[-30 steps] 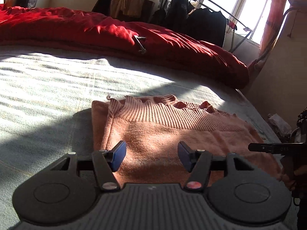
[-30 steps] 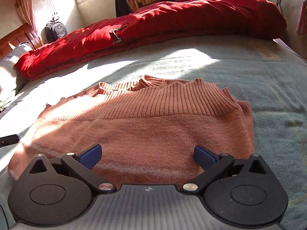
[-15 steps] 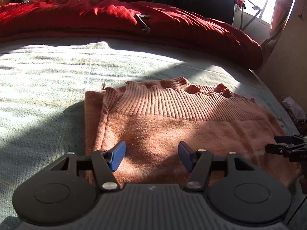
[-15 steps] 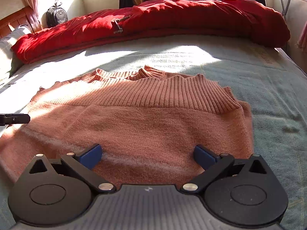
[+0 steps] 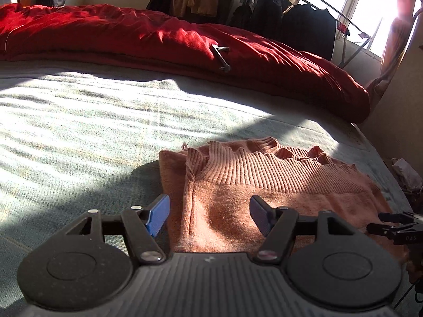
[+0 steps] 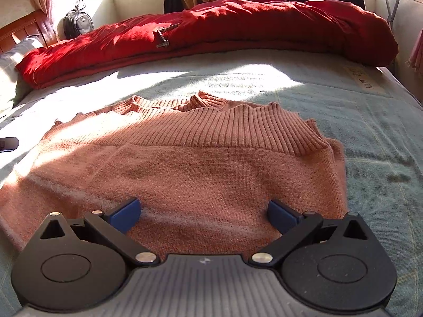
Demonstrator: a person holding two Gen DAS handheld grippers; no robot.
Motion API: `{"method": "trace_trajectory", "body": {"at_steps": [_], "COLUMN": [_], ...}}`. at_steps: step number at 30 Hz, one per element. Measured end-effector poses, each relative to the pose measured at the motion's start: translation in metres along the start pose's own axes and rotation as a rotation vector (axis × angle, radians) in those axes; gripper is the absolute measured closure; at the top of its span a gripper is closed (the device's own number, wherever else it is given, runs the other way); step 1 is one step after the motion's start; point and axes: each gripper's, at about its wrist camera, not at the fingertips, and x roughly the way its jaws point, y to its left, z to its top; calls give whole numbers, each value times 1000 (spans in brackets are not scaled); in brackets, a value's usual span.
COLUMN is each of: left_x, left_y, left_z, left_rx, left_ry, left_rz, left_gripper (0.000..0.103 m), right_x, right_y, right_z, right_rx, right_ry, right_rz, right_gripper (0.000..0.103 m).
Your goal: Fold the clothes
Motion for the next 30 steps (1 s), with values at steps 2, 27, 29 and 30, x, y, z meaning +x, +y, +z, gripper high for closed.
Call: {"method": "trace_trajectory", "body": {"at_steps": [2,27,29,30], "left_x": [8,4,-9,-15], "left_y": [19,58,57,57], "left_z": [-2,-32,-35,-36], "left_rx": [-94,-266,-265,-264], "left_ry": [49,158,152,149], "left_rz": [-63,-127,-92,-74], "left_gripper": [36,35,36,36], "right_x": [-3,-40,-50,-55], "right_y": [0,-13,-22,-27], "right_z": [0,-5,-11,-13], "right_rx": [6,-17,-26,-26], "right_ry": [0,0,10,13], "right_rz": [3,-50,-82,-100], "right_gripper": [0,0,0,0]}}
